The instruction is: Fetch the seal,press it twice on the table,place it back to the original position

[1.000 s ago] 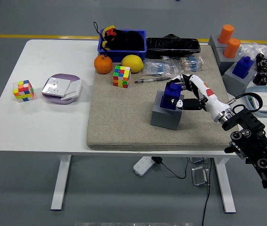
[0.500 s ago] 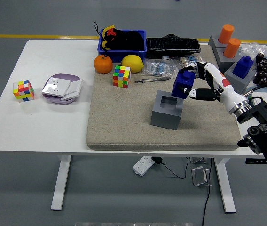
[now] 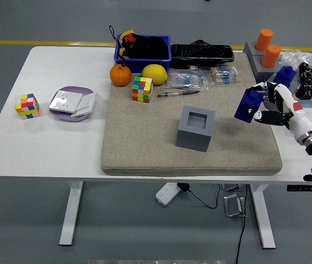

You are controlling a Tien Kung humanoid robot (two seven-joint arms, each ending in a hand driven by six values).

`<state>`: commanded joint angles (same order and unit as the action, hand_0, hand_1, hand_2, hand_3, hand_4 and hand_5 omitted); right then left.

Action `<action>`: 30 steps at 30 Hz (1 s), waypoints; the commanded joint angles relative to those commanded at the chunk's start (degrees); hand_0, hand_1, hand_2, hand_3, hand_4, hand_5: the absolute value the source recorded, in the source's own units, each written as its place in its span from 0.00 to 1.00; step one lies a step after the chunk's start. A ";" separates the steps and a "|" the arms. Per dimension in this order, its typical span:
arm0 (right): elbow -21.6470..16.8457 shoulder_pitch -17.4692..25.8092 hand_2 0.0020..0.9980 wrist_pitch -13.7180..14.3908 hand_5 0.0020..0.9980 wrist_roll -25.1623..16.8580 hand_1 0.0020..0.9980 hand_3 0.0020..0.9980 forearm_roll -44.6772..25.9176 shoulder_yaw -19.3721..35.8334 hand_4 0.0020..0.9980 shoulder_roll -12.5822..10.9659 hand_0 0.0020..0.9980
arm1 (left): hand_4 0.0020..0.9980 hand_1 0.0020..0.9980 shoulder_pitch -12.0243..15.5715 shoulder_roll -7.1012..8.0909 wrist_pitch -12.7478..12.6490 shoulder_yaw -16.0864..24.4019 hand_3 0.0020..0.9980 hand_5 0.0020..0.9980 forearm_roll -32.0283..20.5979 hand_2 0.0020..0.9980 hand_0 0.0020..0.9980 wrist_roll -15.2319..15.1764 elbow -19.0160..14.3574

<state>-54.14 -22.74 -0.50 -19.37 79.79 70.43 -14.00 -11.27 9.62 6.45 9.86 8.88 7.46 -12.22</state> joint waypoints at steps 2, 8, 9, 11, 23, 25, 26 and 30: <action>1.28 0.00 0.36 0.15 0.00 -0.07 0.35 0.36 0.12 -0.02 0.60 0.22 0.44 | 0.80 0.82 -0.01 -0.01 0.00 0.02 0.84 0.40 0.06 0.79 0.82 -0.02 -0.02; 4.67 -0.29 0.36 0.52 0.00 -0.33 0.35 0.36 0.46 -0.43 0.61 1.05 0.44 | 0.80 0.82 -0.07 -0.08 0.02 0.06 0.84 0.40 0.22 0.79 0.82 -0.02 -0.08; 5.32 -0.40 0.36 0.56 0.00 -0.34 0.35 0.36 0.48 -0.66 0.61 1.19 0.44 | 0.80 0.82 -0.06 -0.08 0.02 0.08 0.84 0.40 0.25 0.79 0.82 -0.05 -0.10; 6.51 -0.52 0.36 0.66 0.00 -0.37 0.35 0.36 0.55 -1.03 0.61 1.47 0.44 | 0.79 0.82 -0.07 -0.07 0.03 -0.04 0.84 0.40 0.26 0.79 0.82 -0.04 -0.12; 8.86 -0.77 0.36 1.21 0.00 -0.84 0.35 0.36 -0.51 -3.53 0.61 1.86 0.44 | 0.80 0.82 -0.04 0.11 0.04 -0.54 0.84 0.40 0.13 0.79 0.82 -0.05 -0.15; 8.19 -0.75 0.36 1.16 0.00 -0.81 0.35 0.36 -0.56 -3.36 0.61 1.66 0.44 | 0.80 0.82 -0.12 0.14 0.04 -0.64 0.84 0.40 0.11 0.79 0.82 -0.05 -0.16; 7.77 -0.72 0.36 1.13 0.00 -0.78 0.35 0.36 -0.55 -3.19 0.61 1.55 0.44 | 0.80 0.82 -0.13 0.15 0.04 -0.61 0.84 0.40 0.15 0.79 0.82 -0.05 -0.16; 5.05 -0.63 0.36 0.90 0.00 -0.65 0.35 0.36 -0.44 -2.10 0.62 0.98 0.44 | 0.80 0.82 -0.15 0.21 0.04 -0.67 0.84 0.40 0.08 0.79 0.82 -0.06 -0.17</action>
<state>-49.08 -23.37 0.40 -20.01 79.35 68.33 -13.03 -11.42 9.82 6.49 9.19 8.97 7.40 -12.39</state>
